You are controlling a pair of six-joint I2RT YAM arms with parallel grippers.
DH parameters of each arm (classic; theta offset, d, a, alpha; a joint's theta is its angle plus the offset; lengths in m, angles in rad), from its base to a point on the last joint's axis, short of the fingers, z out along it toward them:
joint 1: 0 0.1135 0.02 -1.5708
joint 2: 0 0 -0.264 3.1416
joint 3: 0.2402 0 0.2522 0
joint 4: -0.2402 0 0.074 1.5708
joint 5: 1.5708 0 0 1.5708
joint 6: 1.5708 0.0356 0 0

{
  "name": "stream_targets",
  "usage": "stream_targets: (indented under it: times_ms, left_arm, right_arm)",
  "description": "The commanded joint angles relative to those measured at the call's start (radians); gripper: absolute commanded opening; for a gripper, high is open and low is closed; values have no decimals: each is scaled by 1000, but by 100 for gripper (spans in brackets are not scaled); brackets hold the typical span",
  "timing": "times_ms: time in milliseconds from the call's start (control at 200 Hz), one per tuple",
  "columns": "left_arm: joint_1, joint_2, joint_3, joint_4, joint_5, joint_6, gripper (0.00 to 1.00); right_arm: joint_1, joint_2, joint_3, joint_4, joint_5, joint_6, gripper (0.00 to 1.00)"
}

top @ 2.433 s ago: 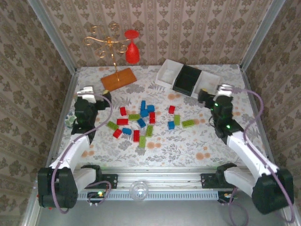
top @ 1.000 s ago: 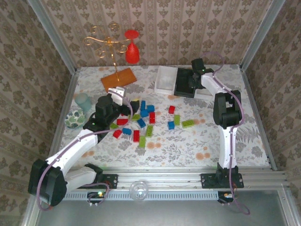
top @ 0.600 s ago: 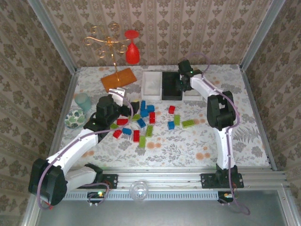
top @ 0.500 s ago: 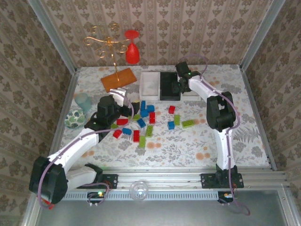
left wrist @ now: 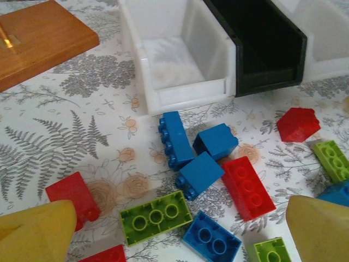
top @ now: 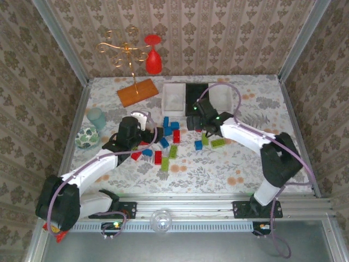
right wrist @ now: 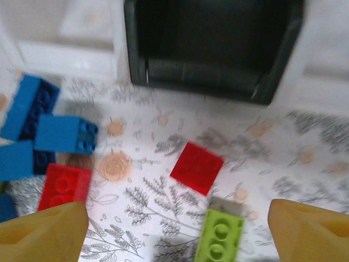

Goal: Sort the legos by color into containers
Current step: Pick up the lego from the center of the table, then place the lego in the container.

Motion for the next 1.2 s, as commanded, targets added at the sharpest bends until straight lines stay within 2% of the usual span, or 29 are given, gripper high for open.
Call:
stream_targets:
  times_ms: [0,235,520,705,795,910,1010,1195]
  left_arm:
    - [-12,-1,9,5,12,-19,100]
    - [-27,-4,3,30,3,-24,100]
    - [-31,-13,-3,29,-11,-16,100]
    - [-31,-37,-12,17,-33,-4,100]
    - [-30,-62,-29,14,-64,-4,100]
    - [-14,-90,-57,31,-97,-23,100]
    - [16,-100,-65,36,-85,-46,100]
    - [43,-82,-50,-11,-69,-59,100]
  right_arm:
    - [-19,76,6,46,98,107,85]
    - [-18,222,70,64,105,117,76]
    - [-21,309,110,99,102,122,47]
    - [-21,248,92,86,104,108,32]
    - [-2,145,46,153,76,81,30]
    - [23,102,76,231,-36,67,30]
    - [32,149,155,272,-83,55,30]
    - [23,331,396,237,-100,5,31]
